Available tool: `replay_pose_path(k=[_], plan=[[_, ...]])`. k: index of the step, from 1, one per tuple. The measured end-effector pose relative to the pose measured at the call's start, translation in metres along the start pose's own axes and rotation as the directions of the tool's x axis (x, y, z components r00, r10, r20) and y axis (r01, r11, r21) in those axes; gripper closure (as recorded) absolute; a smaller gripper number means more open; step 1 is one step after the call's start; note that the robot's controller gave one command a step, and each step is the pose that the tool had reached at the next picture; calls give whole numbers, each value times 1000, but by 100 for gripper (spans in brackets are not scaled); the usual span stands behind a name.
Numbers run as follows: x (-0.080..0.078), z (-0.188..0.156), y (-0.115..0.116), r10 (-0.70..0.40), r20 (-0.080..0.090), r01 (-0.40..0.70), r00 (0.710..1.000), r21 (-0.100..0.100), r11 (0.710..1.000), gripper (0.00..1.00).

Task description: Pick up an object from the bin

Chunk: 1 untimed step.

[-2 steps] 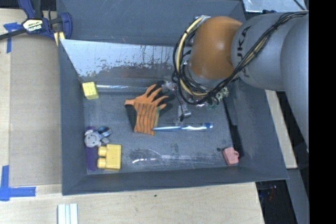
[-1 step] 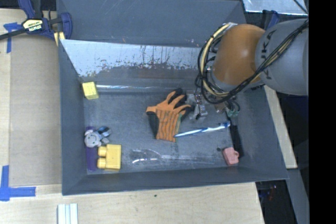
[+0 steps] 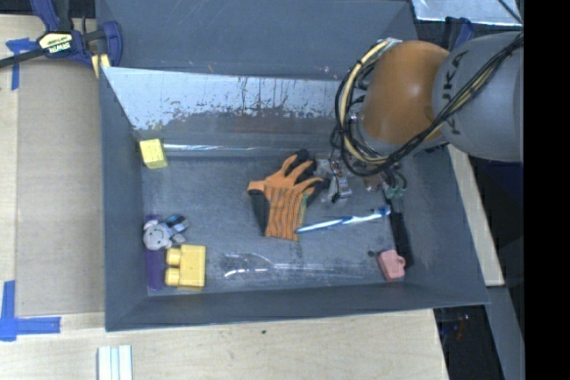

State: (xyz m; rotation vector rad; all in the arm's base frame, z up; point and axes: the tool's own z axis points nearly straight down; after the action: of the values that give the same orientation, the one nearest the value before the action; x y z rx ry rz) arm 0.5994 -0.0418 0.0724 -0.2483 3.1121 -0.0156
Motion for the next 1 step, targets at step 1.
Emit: replay_pose_path(k=[1], plan=[[0,-4,0,0,3,0,1000,0,1000,100]])
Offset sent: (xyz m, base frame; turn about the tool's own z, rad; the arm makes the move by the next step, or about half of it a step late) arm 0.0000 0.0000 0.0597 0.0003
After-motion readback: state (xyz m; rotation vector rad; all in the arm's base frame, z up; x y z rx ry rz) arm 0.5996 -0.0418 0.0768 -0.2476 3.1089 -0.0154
